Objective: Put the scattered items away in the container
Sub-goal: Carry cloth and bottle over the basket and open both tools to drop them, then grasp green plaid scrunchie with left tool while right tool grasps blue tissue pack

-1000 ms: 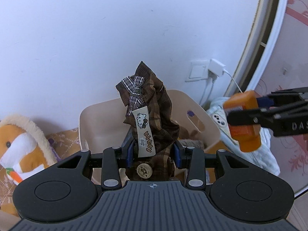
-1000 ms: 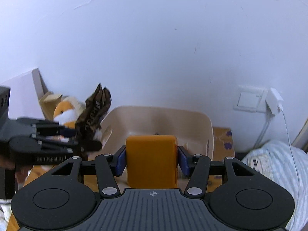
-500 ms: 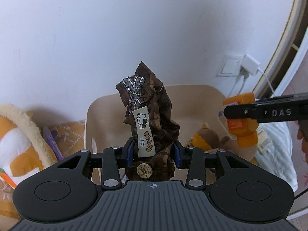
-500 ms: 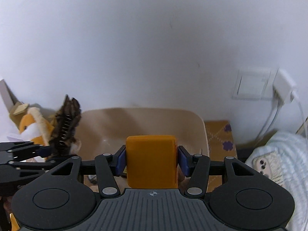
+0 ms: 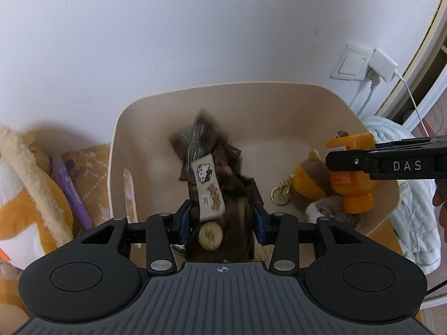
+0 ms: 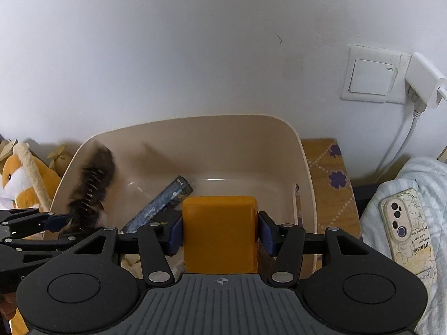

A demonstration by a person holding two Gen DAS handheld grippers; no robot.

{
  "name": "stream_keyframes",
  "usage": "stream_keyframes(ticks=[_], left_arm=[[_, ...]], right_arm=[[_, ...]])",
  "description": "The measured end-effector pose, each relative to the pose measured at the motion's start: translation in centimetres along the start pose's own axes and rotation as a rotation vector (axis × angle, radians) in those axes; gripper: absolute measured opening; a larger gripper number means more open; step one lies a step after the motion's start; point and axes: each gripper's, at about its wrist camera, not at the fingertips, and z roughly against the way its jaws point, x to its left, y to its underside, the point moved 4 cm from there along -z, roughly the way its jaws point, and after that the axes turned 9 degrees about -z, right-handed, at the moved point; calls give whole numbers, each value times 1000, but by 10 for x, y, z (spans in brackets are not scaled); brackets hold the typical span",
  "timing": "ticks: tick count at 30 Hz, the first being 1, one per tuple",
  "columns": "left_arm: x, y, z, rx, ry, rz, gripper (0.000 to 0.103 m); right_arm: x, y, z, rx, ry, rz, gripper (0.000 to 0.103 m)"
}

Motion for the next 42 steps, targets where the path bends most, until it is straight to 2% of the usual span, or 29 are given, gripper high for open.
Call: stream_keyframes(ticks=[1, 2, 4, 7, 12, 14, 22, 27, 34, 42], left_arm=[[0, 0, 1, -4, -3, -6, 55], [0, 1, 3, -9, -10, -11, 59], [-2, 0, 8, -22, -15, -19, 69], [-2, -1, 14, -28, -14, -15, 71], [-6, 1, 26, -37, -20, -17, 72], [-7, 2, 33, -45, -23, -17, 74], [-8, 20, 66, -82, -16, -35, 77], [-7, 38, 83, -79, -1, -20, 78], [-17, 72, 111, -87, 44, -61, 79], [-30, 125, 122, -27, 78, -124, 79]], right_arm=[[0, 0, 2, -7, 2, 1, 54], [0, 0, 4, -15, 7, 2, 61], [0, 0, 8, -27, 5, 3, 65], [1, 0, 14, -46, 18, 9, 75], [3, 5, 29, -72, 23, 13, 81], [2, 8, 37, -89, 25, 9, 89], [-7, 34, 74, -116, -27, -103, 93], [-11, 57, 92, -122, -3, -116, 95], [-17, 98, 116, -117, 34, -132, 98], [-25, 155, 122, -56, 91, -143, 99]])
